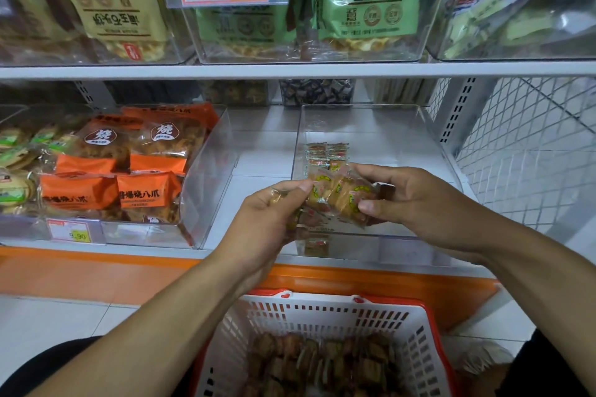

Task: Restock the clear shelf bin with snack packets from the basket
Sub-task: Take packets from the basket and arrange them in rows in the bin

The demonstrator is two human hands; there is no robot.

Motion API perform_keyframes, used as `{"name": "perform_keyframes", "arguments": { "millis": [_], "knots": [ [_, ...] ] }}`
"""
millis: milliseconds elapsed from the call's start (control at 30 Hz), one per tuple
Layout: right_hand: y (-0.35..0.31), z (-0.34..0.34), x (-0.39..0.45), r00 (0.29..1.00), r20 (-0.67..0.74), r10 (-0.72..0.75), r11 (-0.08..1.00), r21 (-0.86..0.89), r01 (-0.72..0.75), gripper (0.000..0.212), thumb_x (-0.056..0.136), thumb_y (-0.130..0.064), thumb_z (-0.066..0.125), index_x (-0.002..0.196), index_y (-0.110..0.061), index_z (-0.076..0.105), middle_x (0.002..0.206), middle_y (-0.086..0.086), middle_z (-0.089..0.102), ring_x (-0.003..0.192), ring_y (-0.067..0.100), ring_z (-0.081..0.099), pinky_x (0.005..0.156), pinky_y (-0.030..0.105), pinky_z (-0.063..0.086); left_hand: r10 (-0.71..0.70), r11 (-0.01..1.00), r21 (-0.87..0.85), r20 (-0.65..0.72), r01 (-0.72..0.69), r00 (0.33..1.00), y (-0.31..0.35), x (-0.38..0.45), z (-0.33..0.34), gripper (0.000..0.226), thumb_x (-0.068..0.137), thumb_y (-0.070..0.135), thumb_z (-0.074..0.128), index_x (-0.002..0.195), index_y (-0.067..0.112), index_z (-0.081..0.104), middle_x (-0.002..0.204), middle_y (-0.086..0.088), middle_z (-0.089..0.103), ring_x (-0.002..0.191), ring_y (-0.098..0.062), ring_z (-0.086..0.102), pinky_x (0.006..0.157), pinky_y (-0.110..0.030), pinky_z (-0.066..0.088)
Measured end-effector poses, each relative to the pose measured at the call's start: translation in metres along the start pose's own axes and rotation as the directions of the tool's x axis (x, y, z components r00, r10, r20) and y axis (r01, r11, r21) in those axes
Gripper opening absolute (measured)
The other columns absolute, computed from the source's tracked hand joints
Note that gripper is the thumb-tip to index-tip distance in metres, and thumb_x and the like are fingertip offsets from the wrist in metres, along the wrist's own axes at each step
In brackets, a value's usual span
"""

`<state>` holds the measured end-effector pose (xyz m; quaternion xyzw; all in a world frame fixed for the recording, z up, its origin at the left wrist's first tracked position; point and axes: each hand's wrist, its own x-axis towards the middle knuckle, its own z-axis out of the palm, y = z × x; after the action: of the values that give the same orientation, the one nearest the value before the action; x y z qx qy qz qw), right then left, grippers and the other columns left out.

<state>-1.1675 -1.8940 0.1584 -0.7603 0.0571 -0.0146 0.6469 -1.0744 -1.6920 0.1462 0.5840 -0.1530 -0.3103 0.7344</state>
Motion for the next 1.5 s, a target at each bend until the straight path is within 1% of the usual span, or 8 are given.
{"name": "perform_keyframes", "arguments": {
  "millis": [267, 467, 667, 800, 1000, 1233, 1333, 1500],
  "knots": [
    [0.005, 0.003, 0.002, 0.982, 0.182, 0.046, 0.986, 0.149, -0.074, 0.062, 0.086, -0.002, 0.068, 0.144, -0.018, 0.053, 0.139, 0.008, 0.061, 0.124, 0.026, 0.063, 0.104, 0.039, 0.051, -0.067, 0.992, 0.109, 0.059, 0.06, 0.996, -0.005, 0.0, 0.001, 0.04, 0.091, 0.04, 0.066, 0.108, 0.005, 0.075, 0.076, -0.006, 0.073, 0.062, -0.01, 0.069, 0.053, -0.018, 0.052],
    [0.0, 0.01, 0.005, 0.974, 0.209, 0.085, 0.821, 0.54, -0.187, 0.048, 0.087, 0.004, 0.062, 0.134, 0.0, 0.057, 0.13, 0.025, 0.064, 0.12, 0.039, 0.063, 0.094, 0.043, 0.057, 0.136, 0.972, 0.194, -0.002, -0.133, 0.991, -0.012, 0.002, 0.003, 0.046, 0.059, 0.041, 0.091, 0.102, 0.035, 0.077, 0.089, 0.003, 0.076, 0.068, -0.004, 0.068, 0.059, -0.014, 0.05],
    [-0.005, 0.002, 0.007, 0.963, 0.153, 0.223, 0.975, -0.029, -0.221, 0.054, 0.078, 0.01, 0.073, 0.121, -0.019, 0.061, 0.116, 0.019, 0.066, 0.099, 0.025, 0.066, 0.095, 0.043, 0.054, 0.139, 0.877, 0.45, 0.09, -0.165, 0.986, -0.007, 0.007, -0.003, 0.036, 0.069, 0.022, 0.093, 0.1, 0.03, 0.078, 0.084, 0.008, 0.078, 0.066, -0.002, 0.069, 0.061, -0.013, 0.053],
    [-0.006, 0.004, 0.015, 0.965, 0.134, 0.226, 0.862, -0.489, -0.134, 0.052, 0.071, -0.015, 0.088, 0.112, -0.026, 0.059, 0.107, 0.003, 0.07, 0.094, 0.016, 0.066, 0.081, 0.033, 0.053, 0.123, 0.82, 0.557, 0.051, -0.13, 0.991, -0.01, 0.011, 0.0, 0.047, 0.066, 0.027, 0.094, 0.109, 0.032, 0.075, 0.091, 0.009, 0.078, 0.081, -0.009, 0.076, 0.077, -0.023, 0.061],
    [0.017, -0.027, 0.07, 0.97, -0.051, 0.24, 0.959, -0.145, -0.245, 0.052, 0.073, 0.011, 0.08, 0.114, -0.01, 0.056, 0.113, 0.019, 0.071, 0.105, 0.03, 0.07, 0.098, 0.048, 0.054, 0.16, 0.873, 0.478, -0.101, -0.093, 0.982, -0.009, 0.017, 0.017, 0.025, 0.091, 0.018, 0.074, 0.115, 0.024, 0.069, 0.097, 0.002, 0.075, 0.071, -0.008, 0.069, 0.065, -0.022, 0.056],
    [0.078, -0.027, 0.136, 0.848, -0.353, 0.396, 0.884, -0.102, -0.455, 0.042, 0.074, 0.009, 0.08, 0.089, -0.015, 0.049, 0.087, 0.004, 0.059, 0.069, 0.011, 0.058, 0.039, 0.013, 0.043, 0.027, 0.862, 0.506, -0.074, 0.014, 0.997, -0.021, 0.027, 0.028, 0.03, 0.093, 0.011, 0.068, 0.118, 0.029, 0.066, 0.107, 0.004, 0.071, 0.083, -0.015, 0.071, 0.076, -0.035, 0.059],
    [0.088, -0.026, 0.149, 0.839, -0.416, 0.351, 0.89, -0.13, -0.437, 0.047, 0.07, 0.0, 0.088, 0.1, -0.015, 0.055, 0.085, -0.002, 0.06, 0.072, 0.008, 0.057, 0.054, 0.016, 0.047, 0.0, 0.825, 0.564, -0.07, 0.04, 0.998, -0.026, 0.03, 0.024, 0.034, 0.088, 0.023, 0.076, 0.118, 0.035, 0.065, 0.106, 0.016, 0.067, 0.093, -0.005, 0.067, 0.079, -0.027, 0.059],
    [0.091, -0.016, 0.162, 0.841, -0.452, 0.297, 0.863, -0.25, -0.439, 0.045, 0.07, -0.003, 0.089, 0.109, -0.008, 0.067, 0.1, 0.007, 0.071, 0.09, 0.025, 0.068, 0.083, 0.039, 0.058, -0.042, 0.862, 0.5, -0.09, 0.082, 0.995, -0.026, 0.035, 0.024, 0.031, 0.088, 0.019, 0.072, 0.115, 0.033, 0.065, 0.101, 0.001, 0.072, 0.091, -0.022, 0.072, 0.086, -0.047, 0.061]
  ]
}}
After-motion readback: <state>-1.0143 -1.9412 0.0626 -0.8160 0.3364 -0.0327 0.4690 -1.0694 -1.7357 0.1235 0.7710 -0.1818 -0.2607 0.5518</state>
